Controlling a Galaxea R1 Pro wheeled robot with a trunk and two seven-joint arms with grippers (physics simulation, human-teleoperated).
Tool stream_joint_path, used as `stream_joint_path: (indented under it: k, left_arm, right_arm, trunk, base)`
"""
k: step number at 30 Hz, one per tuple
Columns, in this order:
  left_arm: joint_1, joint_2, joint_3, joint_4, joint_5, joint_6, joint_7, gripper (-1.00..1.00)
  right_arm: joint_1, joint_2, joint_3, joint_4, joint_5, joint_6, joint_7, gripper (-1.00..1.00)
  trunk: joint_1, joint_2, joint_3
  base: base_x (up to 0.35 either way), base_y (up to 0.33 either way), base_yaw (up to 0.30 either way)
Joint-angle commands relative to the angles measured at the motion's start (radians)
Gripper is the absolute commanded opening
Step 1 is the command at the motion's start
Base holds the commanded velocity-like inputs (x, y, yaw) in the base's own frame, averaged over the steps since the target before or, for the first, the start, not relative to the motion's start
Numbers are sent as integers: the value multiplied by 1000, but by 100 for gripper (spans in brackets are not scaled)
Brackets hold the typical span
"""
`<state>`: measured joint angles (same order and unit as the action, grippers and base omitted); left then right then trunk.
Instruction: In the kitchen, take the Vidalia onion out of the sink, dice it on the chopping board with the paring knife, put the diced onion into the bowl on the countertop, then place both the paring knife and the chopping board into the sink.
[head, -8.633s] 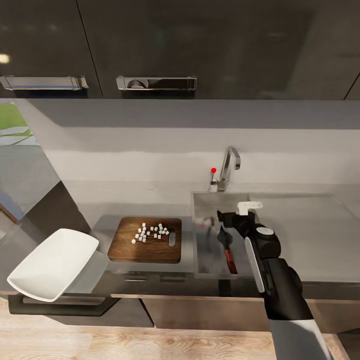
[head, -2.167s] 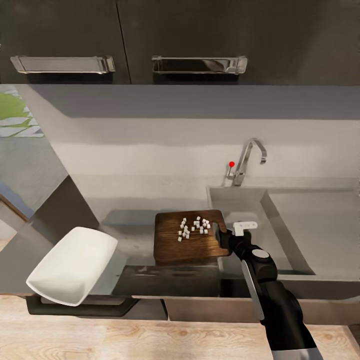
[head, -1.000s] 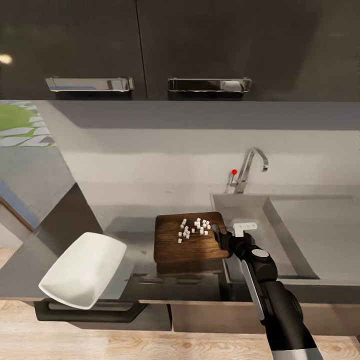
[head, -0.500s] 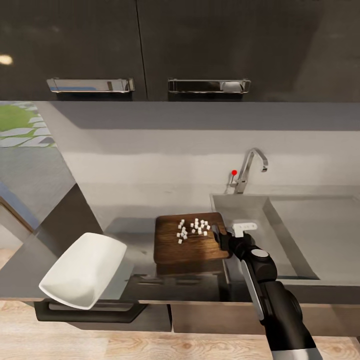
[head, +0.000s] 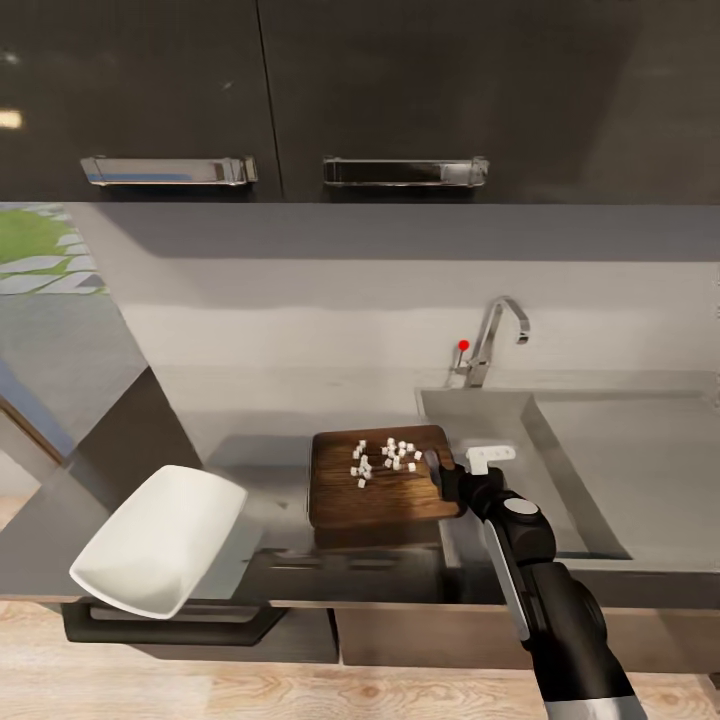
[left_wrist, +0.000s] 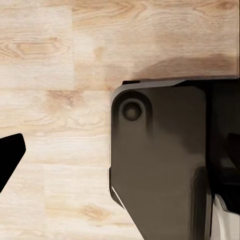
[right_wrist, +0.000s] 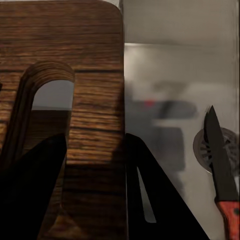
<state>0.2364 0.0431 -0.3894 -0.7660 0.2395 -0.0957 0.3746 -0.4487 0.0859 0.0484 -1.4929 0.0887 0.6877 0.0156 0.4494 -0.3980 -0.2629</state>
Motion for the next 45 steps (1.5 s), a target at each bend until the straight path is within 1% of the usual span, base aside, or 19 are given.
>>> stream_joint_path:
  k: [1, 10, 18, 21, 32, 36, 45]
  left_arm:
    - [0, 0, -6, -1, 11, -4, 7, 100]
    - [0, -2, -6, 1, 11, -4, 7, 100]
    - [-1, -2, -6, 1, 11, -4, 7, 100]
    - [0, -2, -6, 0, 11, -4, 7, 100]
    - [-1, -2, -6, 0, 11, -4, 7, 100]
    - [0, -2, -6, -1, 11, -4, 7, 100]
    - [-1, -2, -6, -1, 11, -4, 7, 100]
  right_arm:
    - [-1, 0, 1, -1, 8, 6, 3, -100]
    - [-1, 0, 1, -1, 8, 6, 3, -100]
    - [-1, 0, 1, -1, 8, 7, 3, -100]
    - [-1, 0, 1, -1, 9, 9, 3, -100]
    - [-1, 0, 1, -2, 10, 30, 2, -100]
    - [-1, 0, 1, -3, 10, 38, 2, -100]
    - [-1, 0, 1, -3, 10, 41, 2, -100]
  trunk:
    - [1, -2, -2]
    - [1, -2, -2]
    - [1, -2, -2]
    - [1, -2, -2]
    - [1, -2, -2]
    - [1, -2, 0]
    - [1, -2, 13]
  base:
    - [0, -258, 0]
    - [0, -275, 0]
    - [-2, -37, 0]
    - [-60, 111, 0]
    - [-87, 262, 0]
    - [-15, 56, 0]
    - [-1, 5, 0]
